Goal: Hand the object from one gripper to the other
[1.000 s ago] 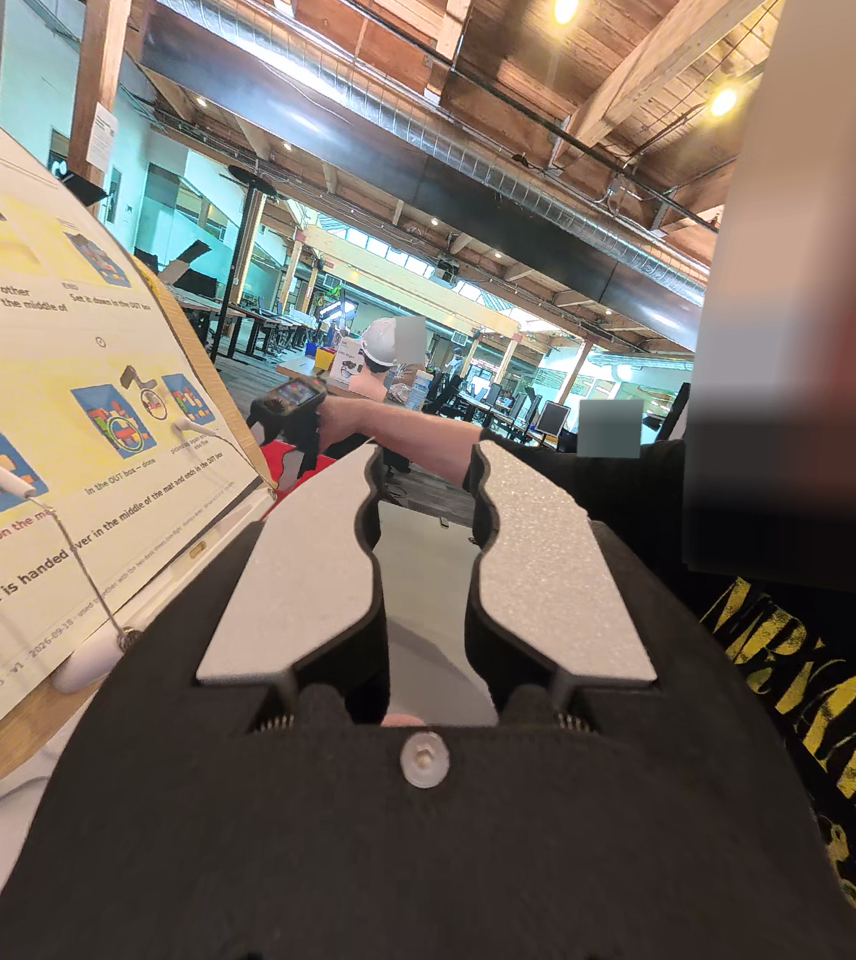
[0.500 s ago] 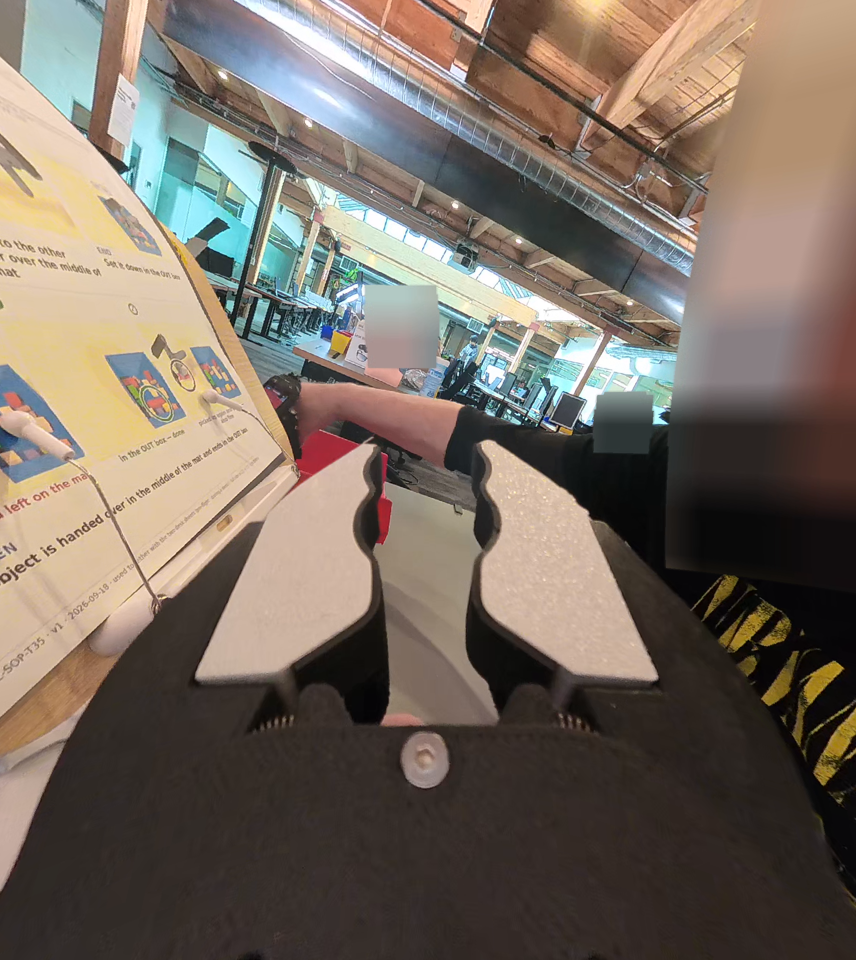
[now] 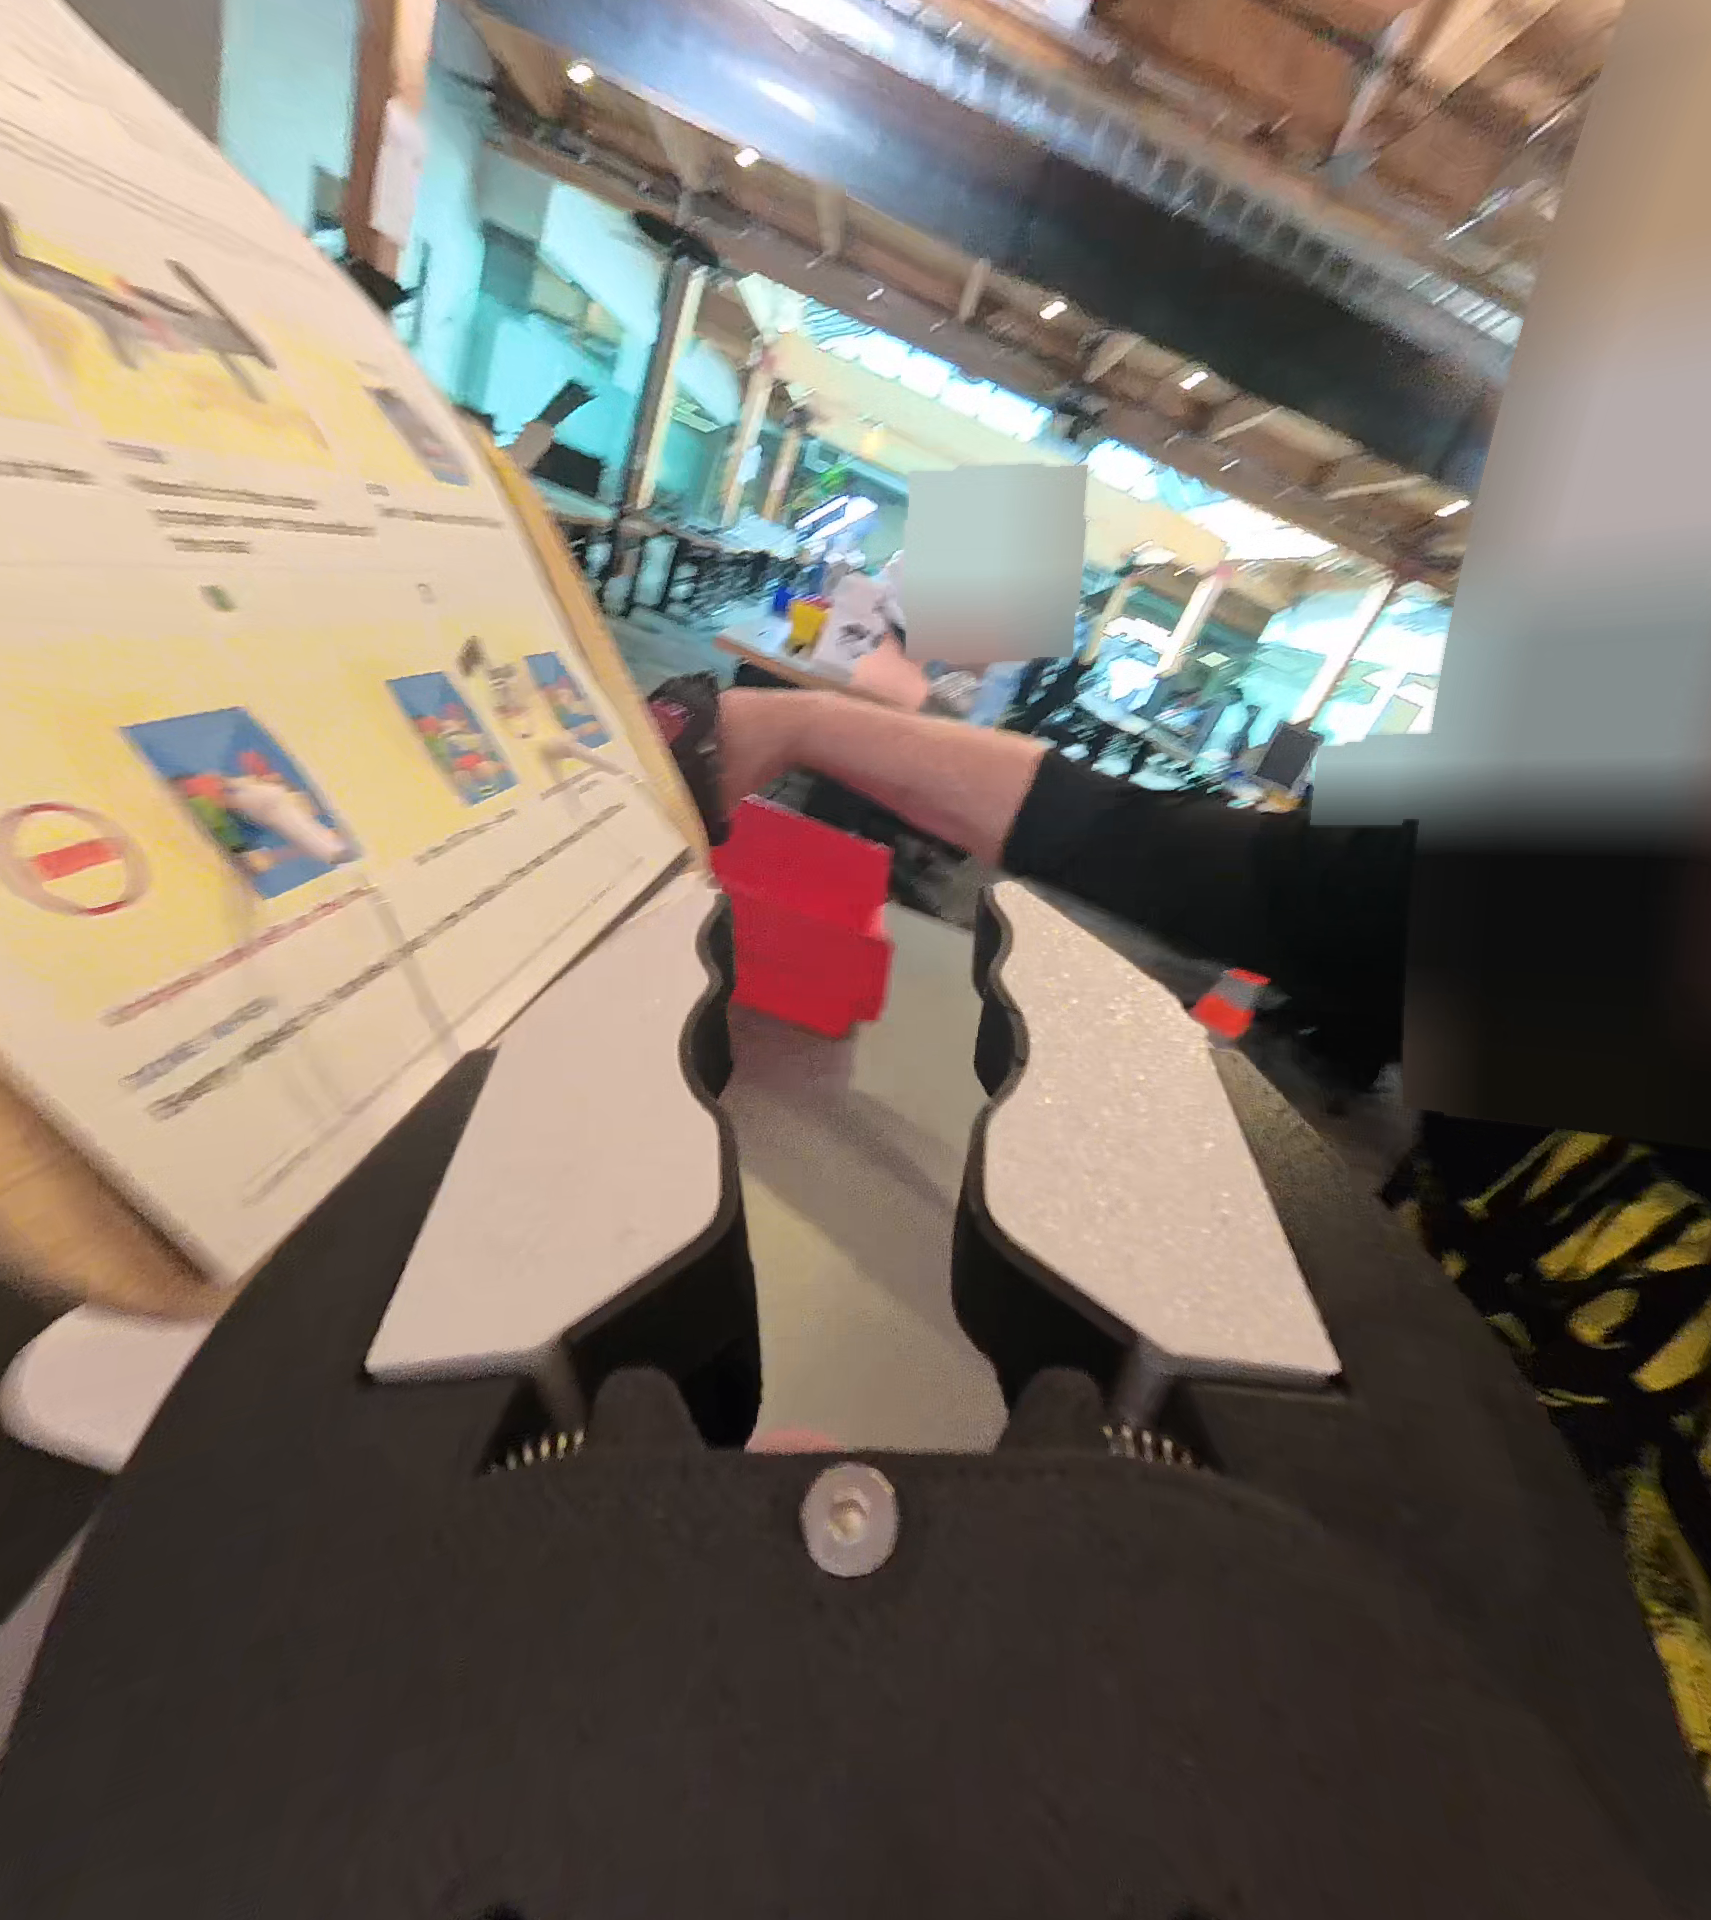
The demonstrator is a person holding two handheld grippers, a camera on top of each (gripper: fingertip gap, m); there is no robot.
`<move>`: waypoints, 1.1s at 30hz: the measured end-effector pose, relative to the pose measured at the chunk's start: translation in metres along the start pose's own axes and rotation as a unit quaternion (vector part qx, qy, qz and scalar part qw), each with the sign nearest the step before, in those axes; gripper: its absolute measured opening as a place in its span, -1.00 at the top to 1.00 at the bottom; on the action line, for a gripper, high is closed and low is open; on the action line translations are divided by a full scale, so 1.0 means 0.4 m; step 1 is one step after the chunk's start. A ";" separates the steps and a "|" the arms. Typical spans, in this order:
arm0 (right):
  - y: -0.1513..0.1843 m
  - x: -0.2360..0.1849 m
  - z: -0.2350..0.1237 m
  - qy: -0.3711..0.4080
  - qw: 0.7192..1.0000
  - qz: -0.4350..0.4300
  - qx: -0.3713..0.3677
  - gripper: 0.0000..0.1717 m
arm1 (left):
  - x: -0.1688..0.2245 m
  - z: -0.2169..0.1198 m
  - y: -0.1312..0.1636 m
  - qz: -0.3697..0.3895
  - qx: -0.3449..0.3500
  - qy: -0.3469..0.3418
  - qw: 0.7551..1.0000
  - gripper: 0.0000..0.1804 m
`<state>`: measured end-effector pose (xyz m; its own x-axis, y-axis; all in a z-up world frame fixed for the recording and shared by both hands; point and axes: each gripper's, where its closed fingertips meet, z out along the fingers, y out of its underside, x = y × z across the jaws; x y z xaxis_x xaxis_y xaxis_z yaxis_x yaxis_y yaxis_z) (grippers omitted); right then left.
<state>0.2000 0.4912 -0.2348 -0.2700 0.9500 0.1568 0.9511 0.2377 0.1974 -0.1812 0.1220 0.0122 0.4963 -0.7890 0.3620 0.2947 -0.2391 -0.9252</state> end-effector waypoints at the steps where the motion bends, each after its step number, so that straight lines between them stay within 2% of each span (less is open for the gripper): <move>1: 0.000 0.000 -0.019 0.008 1.000 0.005 0.008 0.04 | -0.016 -0.019 0.000 0.015 -0.011 -0.031 0.999 0.49; 3: 0.003 -0.002 -0.063 0.026 0.999 0.019 0.024 0.03 | -0.078 -0.075 0.006 0.042 -0.044 -0.128 0.990 0.45; 6: -0.003 -0.016 -0.133 0.063 0.996 0.036 0.058 0.09 | -0.179 -0.188 0.037 0.079 -0.115 -0.276 0.951 0.39; 9: -0.016 -0.048 -0.188 0.096 0.991 0.043 0.083 0.14 | -0.293 -0.324 0.102 0.083 -0.217 -0.421 0.877 0.38; 11: -0.028 -0.078 -0.214 0.107 0.989 0.041 0.096 0.16 | -0.349 -0.395 0.154 0.080 -0.281 -0.470 0.833 0.37; 13: -0.033 -0.106 -0.233 0.116 0.987 0.037 0.100 0.17 | -0.392 -0.436 0.200 0.087 -0.331 -0.480 0.808 0.33; 17: -0.046 -0.157 -0.260 0.126 0.986 0.022 0.107 0.20 | -0.476 -0.480 0.273 0.071 -0.425 -0.468 0.772 0.11; 19: -0.061 -0.178 -0.268 0.127 0.986 0.014 0.110 0.21 | -0.524 -0.504 0.302 0.058 -0.465 -0.467 0.749 0.08; 27: -0.107 -0.212 -0.307 0.137 0.982 -0.005 0.128 0.22 | -0.635 -0.523 0.404 0.005 -0.527 -0.443 0.725 0.09; 30: -0.127 -0.226 -0.318 0.131 0.980 -0.008 0.146 0.22 | -0.644 -0.525 0.434 -0.016 -0.539 -0.432 0.723 0.17; 32: -0.132 -0.230 -0.324 0.138 0.980 -0.013 0.144 0.22 | -0.649 -0.514 0.433 -0.022 -0.521 -0.430 0.736 0.19; 33: -0.135 -0.232 -0.329 0.141 0.979 -0.014 0.145 0.22 | -0.651 -0.518 0.432 -0.021 -0.522 -0.435 0.733 0.19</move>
<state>0.1540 0.3636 -0.1328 -0.2880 0.8584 0.4246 0.9347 0.3485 -0.0705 -0.4285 0.1689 -0.2656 0.9718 -0.2171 -0.0923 -0.2356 -0.9144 -0.3293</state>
